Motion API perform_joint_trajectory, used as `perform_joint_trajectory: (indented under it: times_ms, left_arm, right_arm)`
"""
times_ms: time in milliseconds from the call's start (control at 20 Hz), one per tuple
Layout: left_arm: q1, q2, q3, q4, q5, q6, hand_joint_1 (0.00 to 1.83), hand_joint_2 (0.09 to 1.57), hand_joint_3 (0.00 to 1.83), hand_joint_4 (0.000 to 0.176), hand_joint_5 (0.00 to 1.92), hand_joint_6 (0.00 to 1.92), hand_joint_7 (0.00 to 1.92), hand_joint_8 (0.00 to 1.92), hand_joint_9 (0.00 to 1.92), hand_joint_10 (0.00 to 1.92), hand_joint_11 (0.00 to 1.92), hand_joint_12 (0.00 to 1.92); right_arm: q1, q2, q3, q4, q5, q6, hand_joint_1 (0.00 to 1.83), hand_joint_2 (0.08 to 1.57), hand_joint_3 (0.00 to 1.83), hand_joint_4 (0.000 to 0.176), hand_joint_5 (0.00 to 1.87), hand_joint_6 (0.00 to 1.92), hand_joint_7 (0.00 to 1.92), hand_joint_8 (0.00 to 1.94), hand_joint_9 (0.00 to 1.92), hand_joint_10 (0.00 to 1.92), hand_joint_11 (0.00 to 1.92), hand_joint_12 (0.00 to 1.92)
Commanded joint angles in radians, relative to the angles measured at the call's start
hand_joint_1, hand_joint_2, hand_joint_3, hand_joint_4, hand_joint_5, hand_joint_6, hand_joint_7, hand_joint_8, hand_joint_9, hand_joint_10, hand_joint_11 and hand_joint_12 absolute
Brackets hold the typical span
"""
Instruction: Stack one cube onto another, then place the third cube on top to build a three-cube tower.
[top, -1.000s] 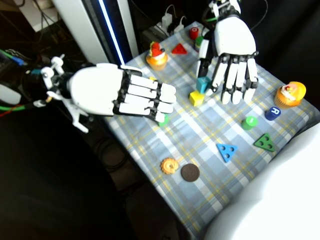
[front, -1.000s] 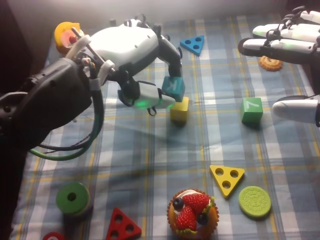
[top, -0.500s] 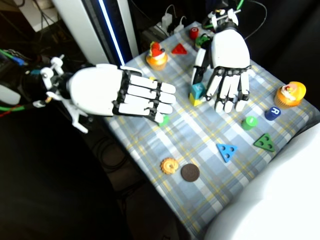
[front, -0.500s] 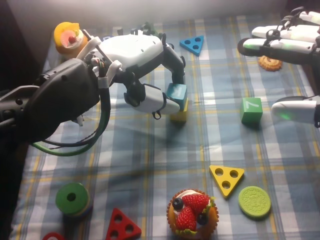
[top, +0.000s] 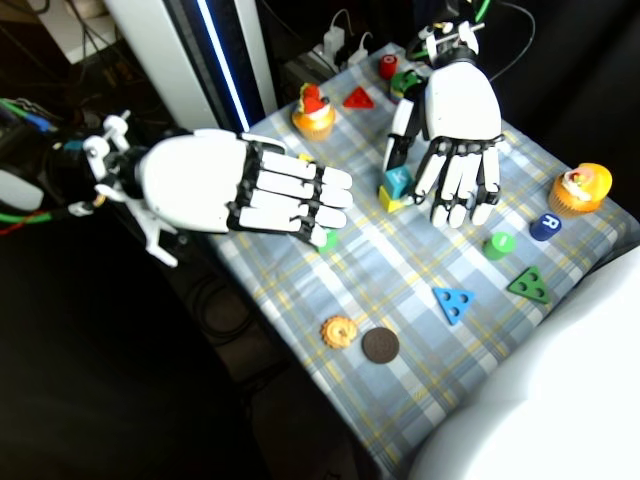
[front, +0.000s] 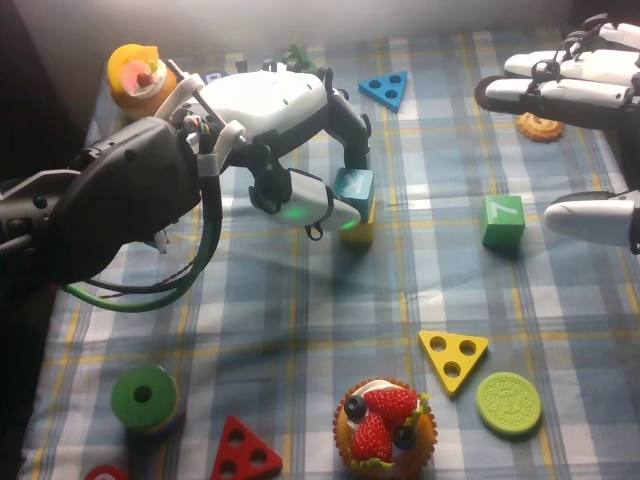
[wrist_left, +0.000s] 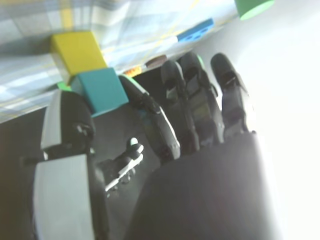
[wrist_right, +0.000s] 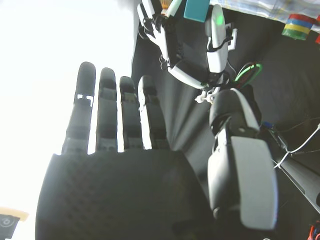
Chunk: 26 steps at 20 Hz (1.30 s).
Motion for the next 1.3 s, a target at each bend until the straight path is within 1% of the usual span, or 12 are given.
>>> perform_joint_trajectory:
  times_ms: [0, 100, 200, 550, 600, 700, 750, 800, 850, 1000, 1050, 1250]
  left_arm:
    - [-0.008, -0.008, 0.006, 0.017, -0.074, 0.004, 0.99, 1.13, 0.00, 0.176, 0.92, 1.06, 0.56, 0.00, 0.45, 0.00, 0.00, 0.73]
    - [-0.007, -0.008, 0.006, 0.016, -0.074, 0.004, 0.99, 1.13, 0.00, 0.176, 0.92, 1.06, 0.56, 0.00, 0.45, 0.00, 0.00, 0.73]
    - [-0.007, -0.009, 0.006, 0.016, -0.073, 0.004, 0.99, 1.13, 0.00, 0.176, 0.92, 1.06, 0.56, 0.00, 0.45, 0.00, 0.00, 0.73]
    - [-0.007, -0.008, 0.004, 0.017, -0.072, 0.004, 1.00, 1.12, 0.00, 0.176, 0.94, 1.03, 0.55, 0.00, 0.45, 0.00, 0.00, 0.73]
    - [-0.007, -0.008, 0.004, 0.017, -0.072, 0.004, 0.96, 1.04, 0.00, 0.152, 0.83, 0.41, 0.54, 0.00, 0.43, 0.00, 0.00, 0.68]
    - [-0.006, -0.008, 0.003, 0.017, -0.072, 0.004, 0.96, 0.99, 0.00, 0.152, 0.86, 0.05, 0.53, 0.00, 0.43, 0.00, 0.00, 0.67]
    - [-0.006, -0.008, 0.002, 0.017, -0.072, 0.004, 0.97, 0.98, 0.00, 0.156, 0.85, 0.02, 0.52, 0.00, 0.42, 0.00, 0.00, 0.66]
    - [-0.006, -0.008, 0.001, 0.018, -0.072, 0.004, 0.97, 0.97, 0.00, 0.161, 0.83, 0.01, 0.51, 0.00, 0.42, 0.00, 0.00, 0.68]
    - [-0.006, -0.007, 0.001, 0.019, -0.071, 0.004, 0.99, 0.96, 0.00, 0.159, 0.81, 0.00, 0.51, 0.00, 0.43, 0.00, 0.00, 0.69]
    - [-0.005, -0.006, -0.002, 0.020, -0.070, 0.004, 0.98, 0.94, 0.00, 0.156, 0.76, 0.00, 0.49, 0.00, 0.42, 0.00, 0.00, 0.69]
    - [-0.002, -0.004, -0.005, 0.020, -0.072, 0.004, 0.97, 0.94, 0.00, 0.159, 0.73, 0.00, 0.49, 0.00, 0.42, 0.00, 0.00, 0.68]
    - [0.021, 0.047, -0.075, 0.046, -0.148, -0.005, 0.81, 0.89, 0.00, 0.176, 0.24, 0.00, 0.27, 0.00, 0.31, 0.00, 0.00, 0.55]
  right_arm:
    - [0.012, -0.003, 0.004, 0.026, 0.117, 0.006, 0.25, 1.20, 0.00, 0.036, 0.25, 0.00, 0.21, 0.00, 0.25, 0.00, 0.00, 1.02]
    - [0.012, -0.004, 0.005, 0.026, 0.116, 0.006, 0.24, 1.21, 0.00, 0.024, 0.24, 0.00, 0.20, 0.00, 0.25, 0.00, 0.00, 1.01]
    - [0.012, -0.004, 0.006, 0.026, 0.115, 0.006, 0.29, 1.19, 0.00, 0.049, 0.26, 0.00, 0.21, 0.00, 0.25, 0.00, 0.00, 1.01]
    - [0.012, -0.005, 0.006, 0.026, 0.115, 0.006, 0.25, 1.20, 0.00, 0.038, 0.24, 0.00, 0.19, 0.00, 0.24, 0.00, 0.00, 0.99]
    - [0.012, -0.005, 0.006, 0.026, 0.114, 0.006, 0.25, 1.19, 0.00, 0.029, 0.24, 0.00, 0.20, 0.00, 0.25, 0.00, 0.00, 1.02]
    - [0.012, -0.005, 0.006, 0.026, 0.114, 0.006, 0.26, 1.19, 0.00, 0.029, 0.25, 0.00, 0.20, 0.00, 0.25, 0.00, 0.00, 1.03]
    - [0.012, -0.005, 0.006, 0.027, 0.115, 0.007, 0.32, 1.20, 0.00, 0.019, 0.26, 0.00, 0.20, 0.00, 0.24, 0.00, 0.00, 0.99]
    - [0.012, -0.005, 0.006, 0.027, 0.115, 0.007, 0.27, 1.19, 0.00, 0.049, 0.24, 0.00, 0.18, 0.00, 0.23, 0.00, 0.00, 0.94]
    - [0.012, -0.005, 0.006, 0.027, 0.115, 0.007, 0.32, 1.18, 0.00, 0.031, 0.25, 0.00, 0.18, 0.00, 0.22, 0.00, 0.00, 0.91]
    - [0.012, -0.005, 0.006, 0.027, 0.115, 0.007, 0.25, 1.17, 0.00, 0.047, 0.25, 0.00, 0.19, 0.00, 0.25, 0.01, 0.00, 0.98]
    - [0.012, -0.005, 0.006, 0.027, 0.115, 0.007, 0.28, 1.16, 0.00, 0.024, 0.27, 0.00, 0.22, 0.01, 0.27, 0.01, 0.00, 1.06]
    - [0.013, -0.009, 0.007, 0.032, 0.106, 0.007, 0.47, 1.10, 0.00, 0.042, 0.24, 0.00, 0.17, 0.00, 0.22, 0.00, 0.00, 0.93]
